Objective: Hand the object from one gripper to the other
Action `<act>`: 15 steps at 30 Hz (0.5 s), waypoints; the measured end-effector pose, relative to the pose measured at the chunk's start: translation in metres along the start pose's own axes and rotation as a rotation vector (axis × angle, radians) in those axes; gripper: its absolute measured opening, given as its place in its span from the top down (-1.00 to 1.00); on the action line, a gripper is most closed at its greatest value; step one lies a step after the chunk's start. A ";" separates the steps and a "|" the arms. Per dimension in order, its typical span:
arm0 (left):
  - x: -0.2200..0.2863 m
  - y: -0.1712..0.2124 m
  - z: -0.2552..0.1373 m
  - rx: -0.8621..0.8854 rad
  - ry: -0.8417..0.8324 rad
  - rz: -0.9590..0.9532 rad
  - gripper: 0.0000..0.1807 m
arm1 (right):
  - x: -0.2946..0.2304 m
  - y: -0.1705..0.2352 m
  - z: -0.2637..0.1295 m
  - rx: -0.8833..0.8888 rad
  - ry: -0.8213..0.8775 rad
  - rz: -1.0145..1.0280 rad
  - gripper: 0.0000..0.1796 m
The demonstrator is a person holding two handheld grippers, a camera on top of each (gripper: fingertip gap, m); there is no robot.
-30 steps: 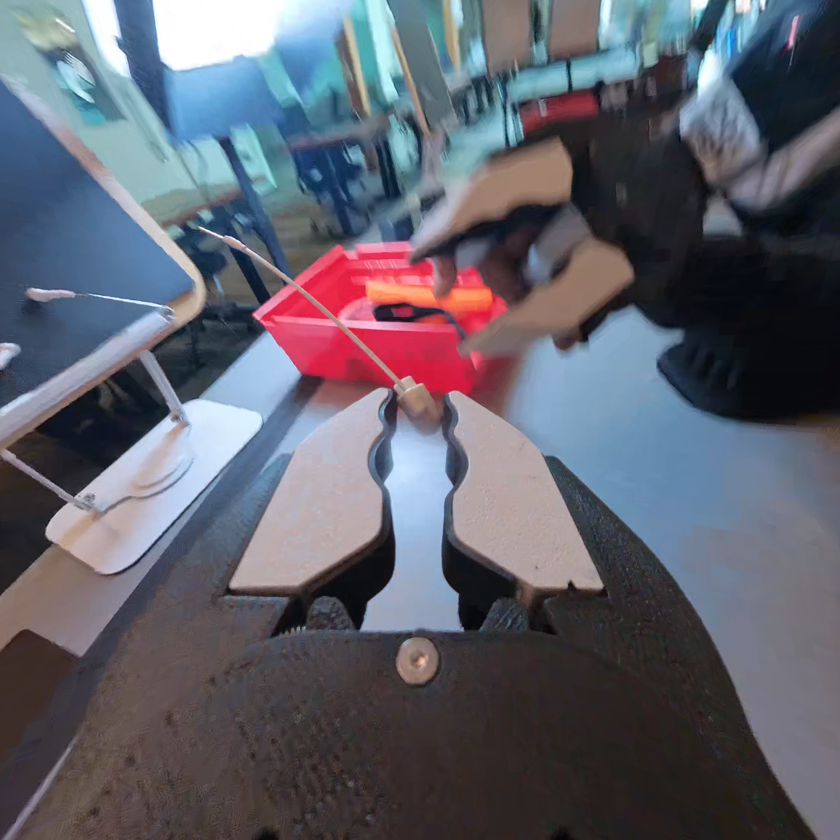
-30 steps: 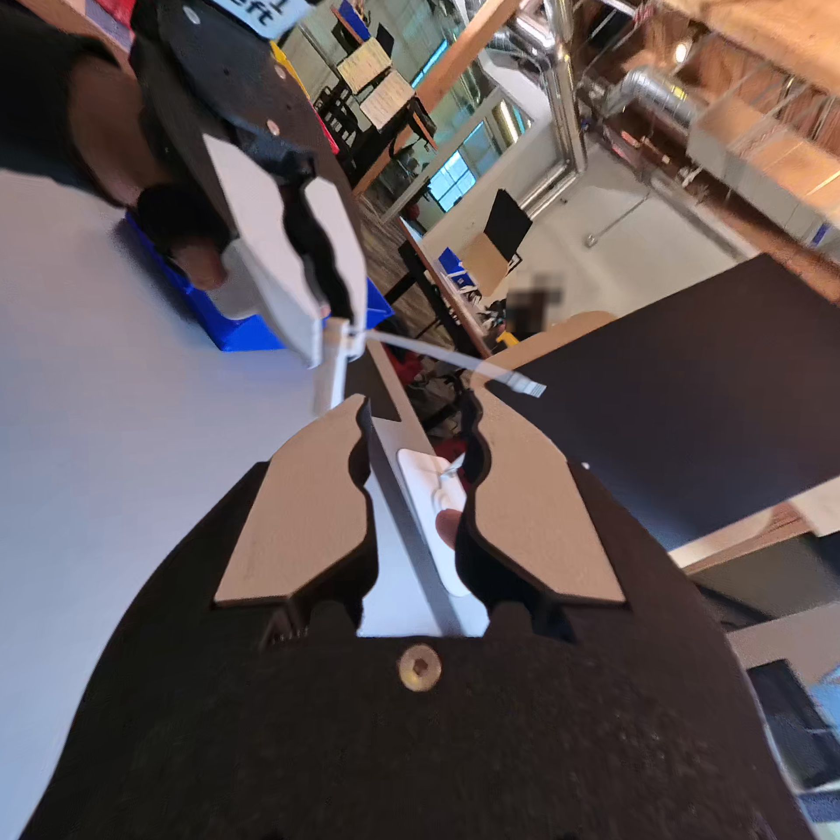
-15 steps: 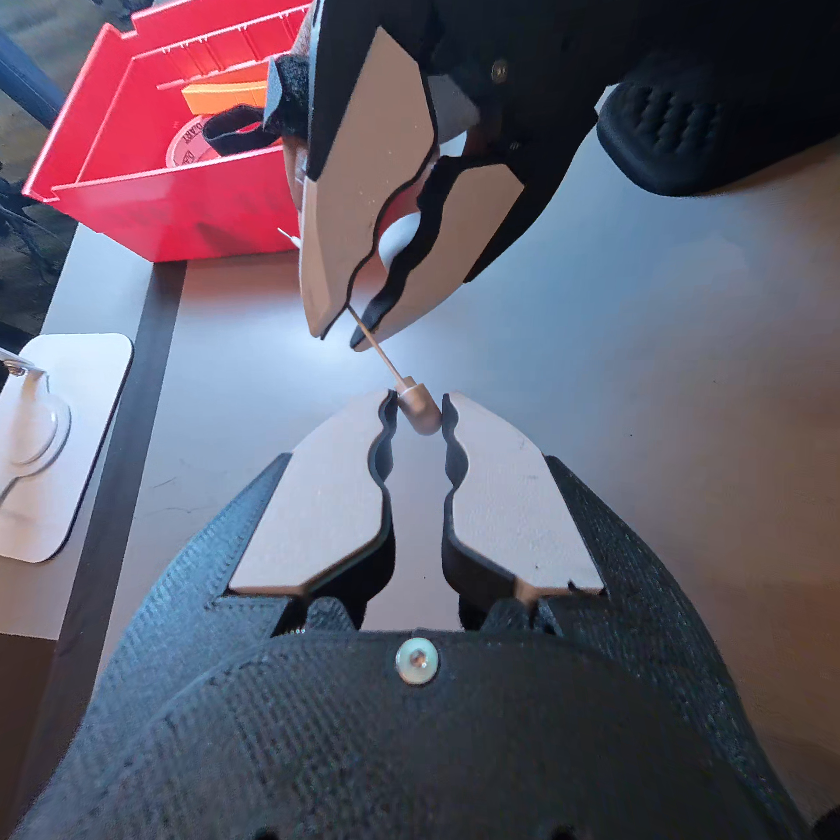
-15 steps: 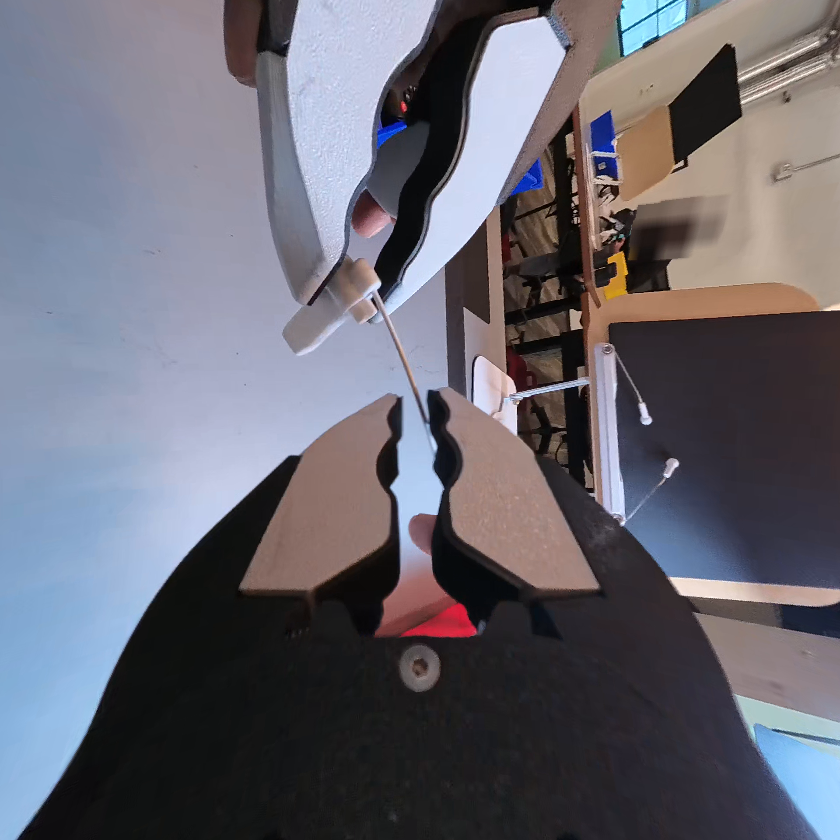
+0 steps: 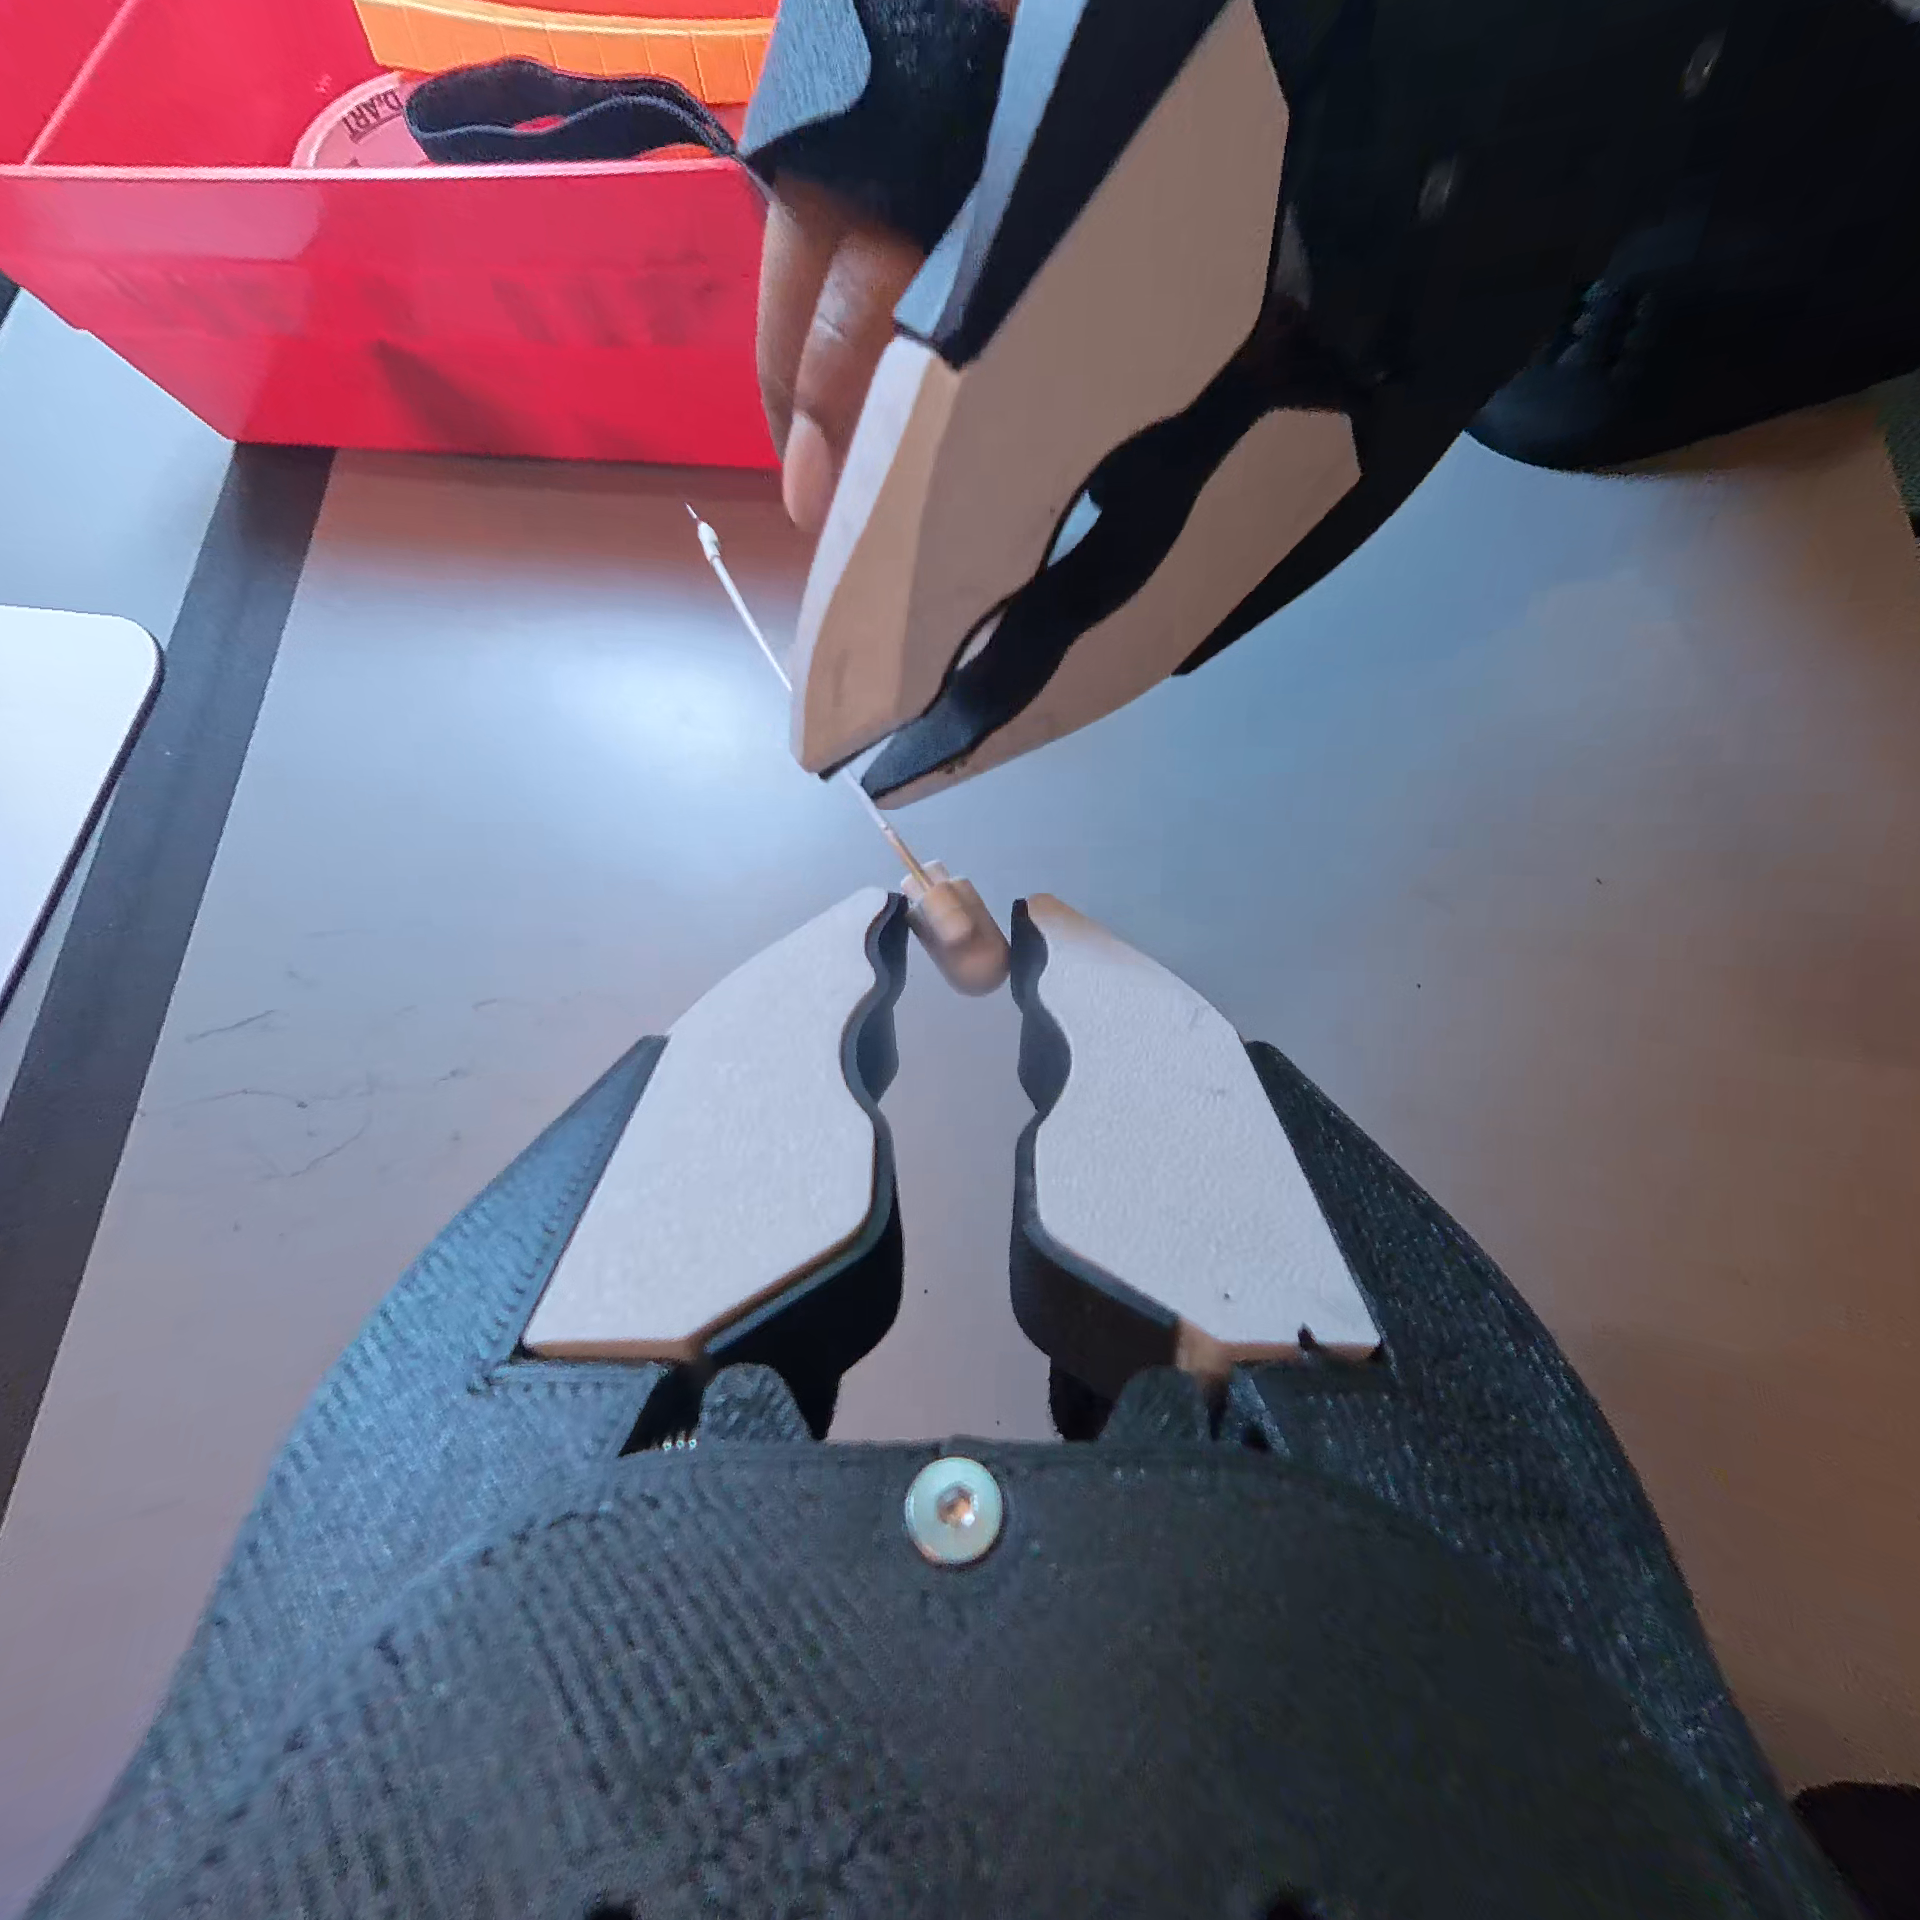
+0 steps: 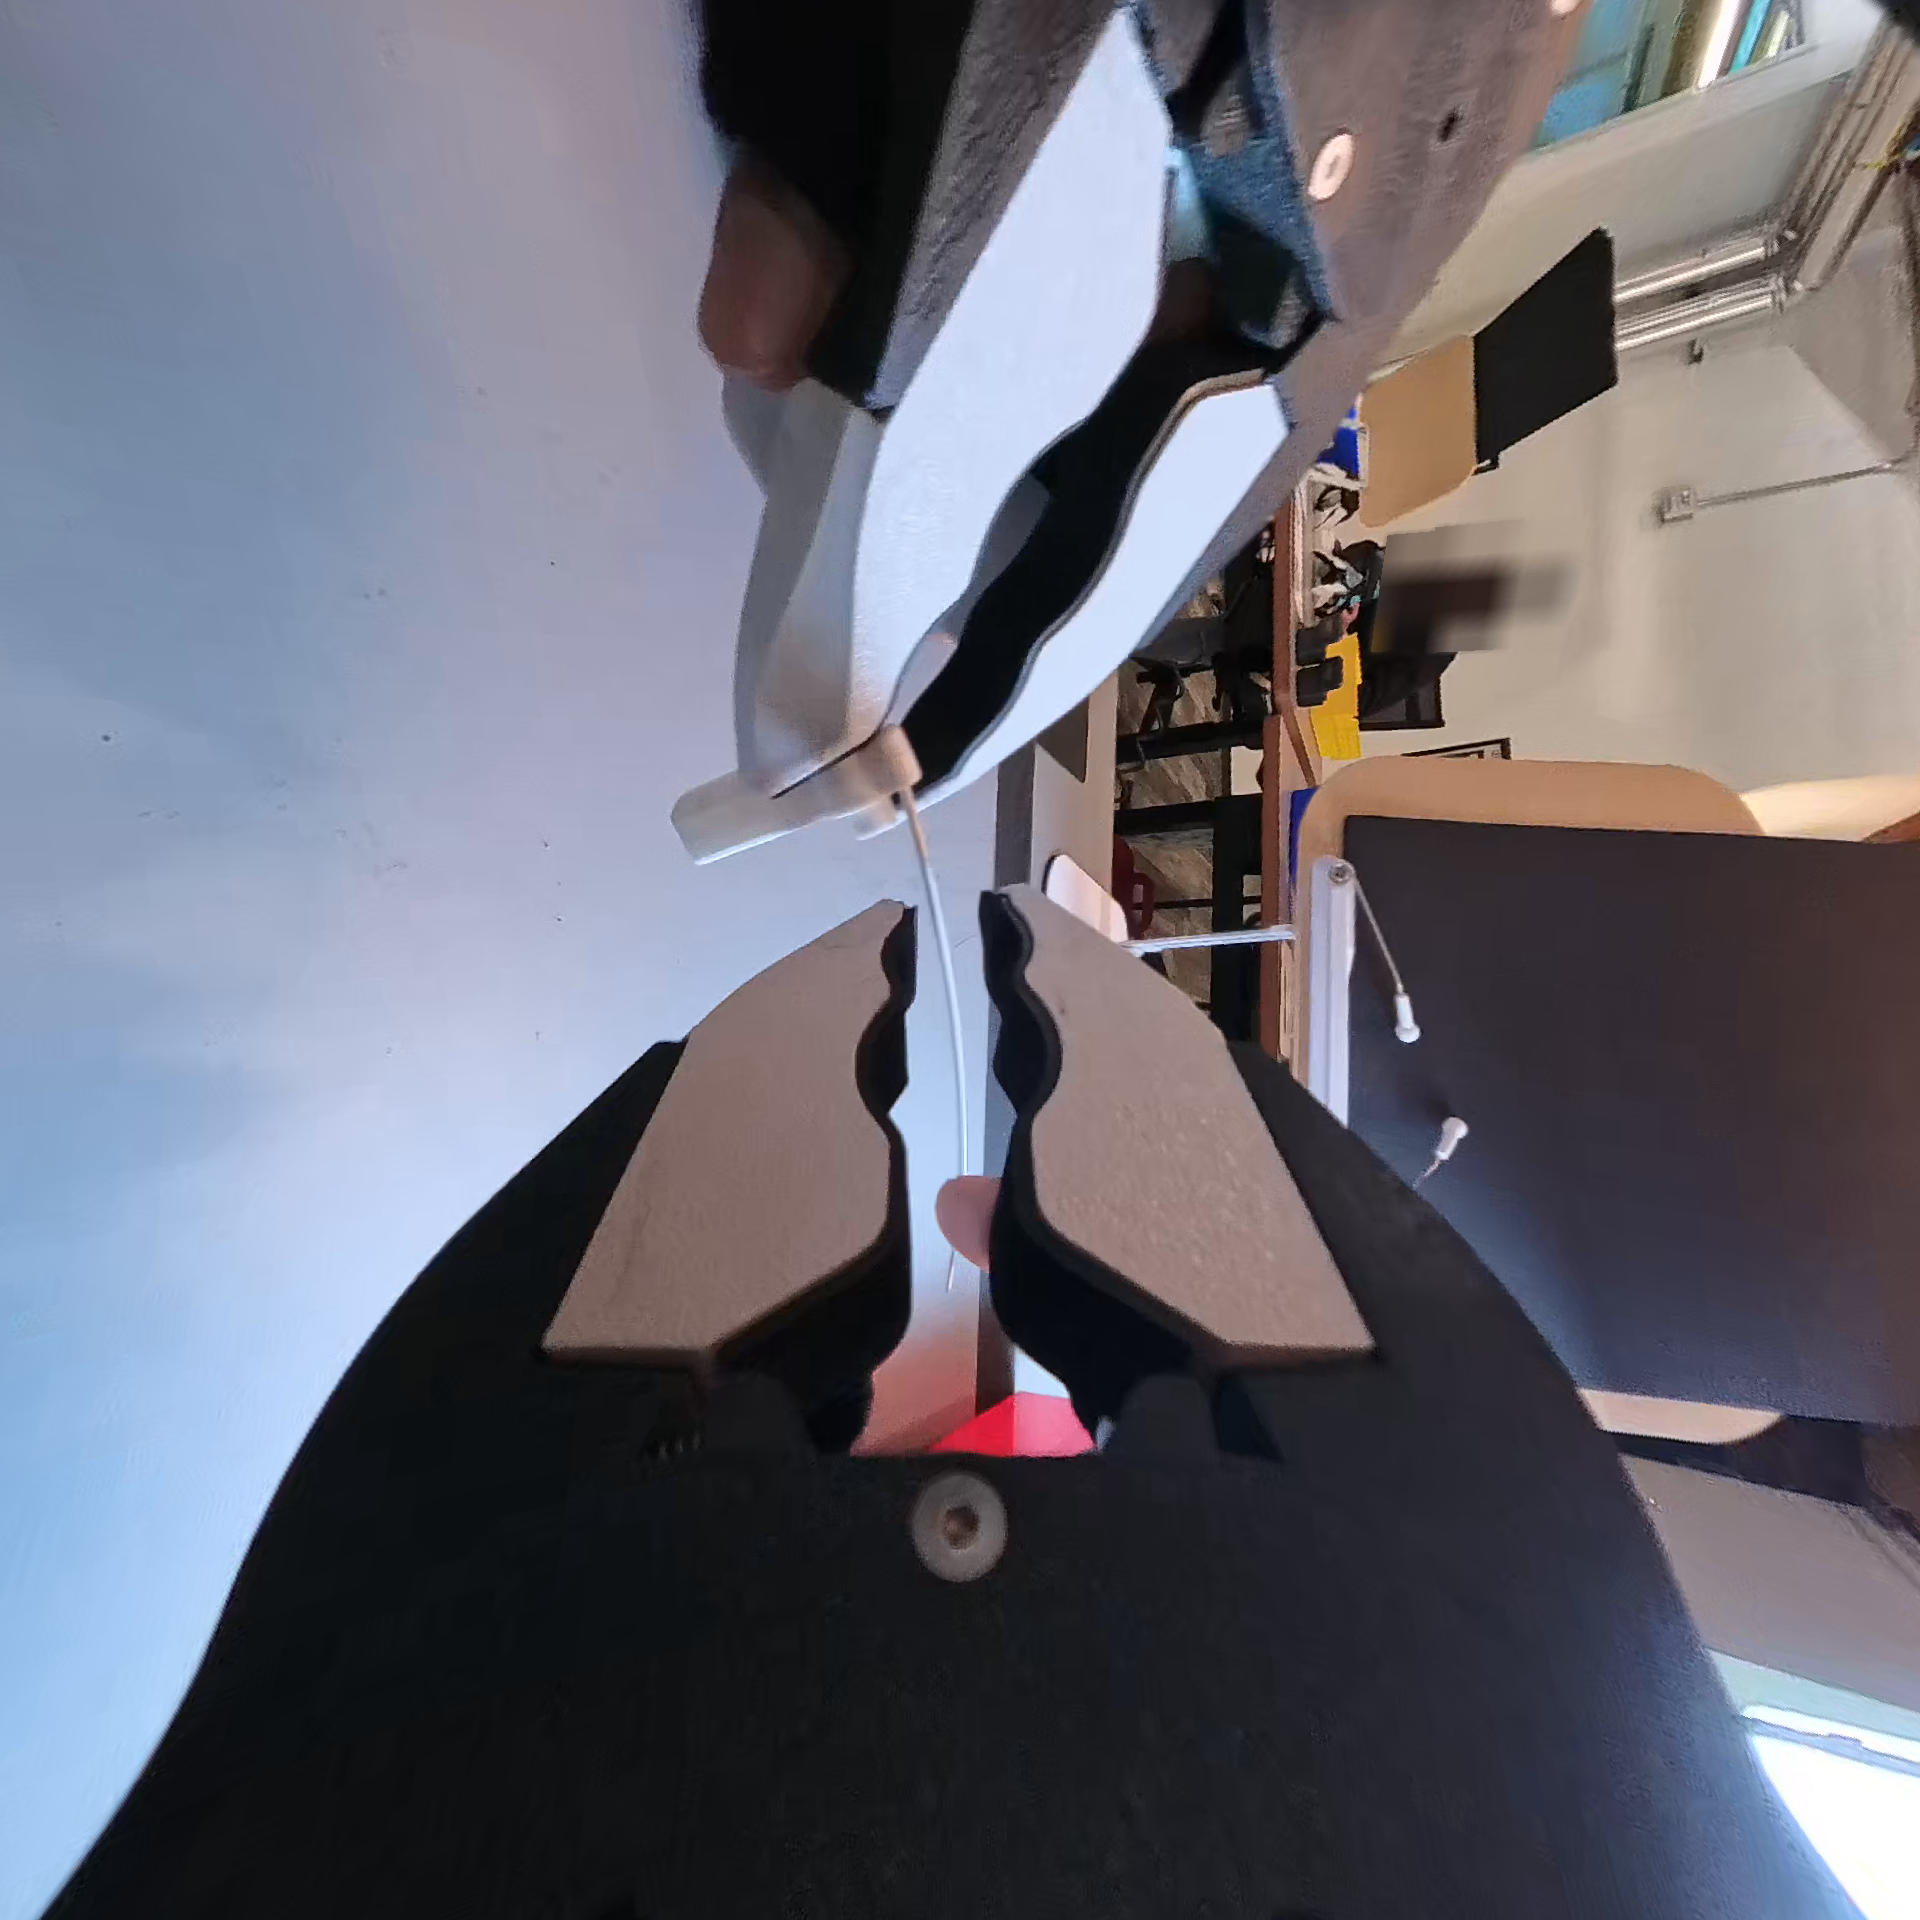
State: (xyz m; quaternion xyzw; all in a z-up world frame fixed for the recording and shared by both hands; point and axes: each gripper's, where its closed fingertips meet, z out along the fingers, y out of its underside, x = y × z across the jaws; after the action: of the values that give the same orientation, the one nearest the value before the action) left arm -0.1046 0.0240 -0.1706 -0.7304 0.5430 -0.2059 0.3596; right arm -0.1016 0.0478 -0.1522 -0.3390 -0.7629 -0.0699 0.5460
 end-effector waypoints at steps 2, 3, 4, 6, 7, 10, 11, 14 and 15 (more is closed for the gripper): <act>-0.001 0.001 -0.001 0.003 0.002 -0.010 0.79 | -0.002 0.001 0.003 -0.001 0.012 -0.009 0.98; -0.003 0.001 -0.002 0.011 -0.001 -0.018 0.79 | 0.001 0.002 0.004 0.001 0.036 -0.006 0.98; -0.005 0.000 -0.004 0.023 -0.002 -0.030 0.79 | 0.003 0.002 0.006 -0.002 0.044 0.002 0.98; -0.010 -0.001 -0.006 0.048 -0.021 -0.057 0.79 | 0.005 0.006 0.008 -0.024 0.059 0.012 0.98; -0.015 -0.003 -0.008 0.059 -0.050 -0.065 0.77 | 0.006 0.009 0.009 -0.045 0.068 0.009 0.98; -0.026 -0.011 -0.014 0.093 -0.131 -0.084 0.72 | 0.009 0.018 0.011 -0.090 0.094 0.012 0.98; -0.028 -0.015 -0.015 0.102 -0.155 -0.094 0.73 | 0.010 0.020 0.012 -0.101 0.102 0.015 0.98; -0.031 -0.021 -0.011 0.103 -0.192 -0.124 0.74 | 0.011 0.021 0.013 -0.111 0.116 -0.001 0.98; -0.032 -0.020 -0.008 0.088 -0.200 -0.128 0.74 | 0.010 0.019 0.014 -0.109 0.113 -0.006 0.98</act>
State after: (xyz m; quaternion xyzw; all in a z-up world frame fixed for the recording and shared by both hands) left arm -0.1075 0.0543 -0.1479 -0.7638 0.4472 -0.1782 0.4299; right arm -0.1026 0.0733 -0.1541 -0.3617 -0.7270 -0.1321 0.5685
